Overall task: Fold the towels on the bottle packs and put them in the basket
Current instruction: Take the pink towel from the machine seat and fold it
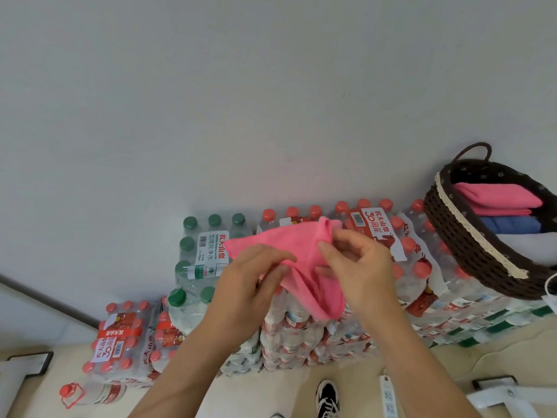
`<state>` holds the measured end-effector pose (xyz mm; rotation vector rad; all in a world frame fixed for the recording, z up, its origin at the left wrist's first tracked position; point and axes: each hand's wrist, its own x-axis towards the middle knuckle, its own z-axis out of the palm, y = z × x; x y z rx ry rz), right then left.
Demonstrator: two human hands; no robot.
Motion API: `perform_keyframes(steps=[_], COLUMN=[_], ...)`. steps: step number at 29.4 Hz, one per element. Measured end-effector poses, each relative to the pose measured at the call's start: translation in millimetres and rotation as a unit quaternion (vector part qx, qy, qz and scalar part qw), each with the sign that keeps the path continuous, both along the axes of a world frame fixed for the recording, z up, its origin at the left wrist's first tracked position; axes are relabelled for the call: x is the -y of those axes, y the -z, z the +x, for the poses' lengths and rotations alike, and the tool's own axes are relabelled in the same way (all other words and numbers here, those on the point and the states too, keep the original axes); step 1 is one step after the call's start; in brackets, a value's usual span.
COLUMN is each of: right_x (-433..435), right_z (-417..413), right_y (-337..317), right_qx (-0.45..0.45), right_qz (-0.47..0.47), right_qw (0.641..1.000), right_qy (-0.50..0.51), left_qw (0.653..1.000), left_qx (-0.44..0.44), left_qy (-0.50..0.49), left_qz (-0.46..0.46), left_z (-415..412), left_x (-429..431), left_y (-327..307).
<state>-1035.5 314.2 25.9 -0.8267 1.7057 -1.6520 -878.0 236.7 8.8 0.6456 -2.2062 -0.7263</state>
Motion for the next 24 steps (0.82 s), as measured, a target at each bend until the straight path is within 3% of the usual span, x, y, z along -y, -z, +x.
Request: perform_keyframes(steps=[2, 9, 13, 17, 21, 24], right_x=[0.3, -0.6, -1.7, -2.7, -2.1, -2.1], right_z=[6.7, 10.4, 8.4, 5.6, 1.8, 0.8], right_y=[-9.3, -32.0, -39.6, -47.3, -52.4, -58.9], right_qx=[0.003, -0.139, -0.173, -0.184, -0.181, -0.180], right_qz=[-0.017, -0.040, -0.048, -0.041, -0.033, -0.033], right_qw=[0.998, 0.983, 0.975, 0.968, 0.962, 0.958], right_qy=[-0.055, -0.112, -0.131, -0.163, -0.202, -0.222], left_qw=[0.999, 0.966, 0.959, 0.967, 0.954, 0.943], left_qx=[-0.036, -0.139, -0.158, -0.149, -0.123, -0.133], left_qy=[-0.003, -0.049, -0.052, 0.009, 0.108, 0.129], left_qz=[0.039, 0.210, 0.230, 0.205, 0.251, 0.277], left_z=[-7.3, -15.0, -11.6, -4.8, 1.2, 2.1], left_x=[1.9, -0.3, 0.6, 7.0, 16.3, 21.4], left_y=[-12.8, -36.1, -43.7, -52.6, -59.0, -62.9])
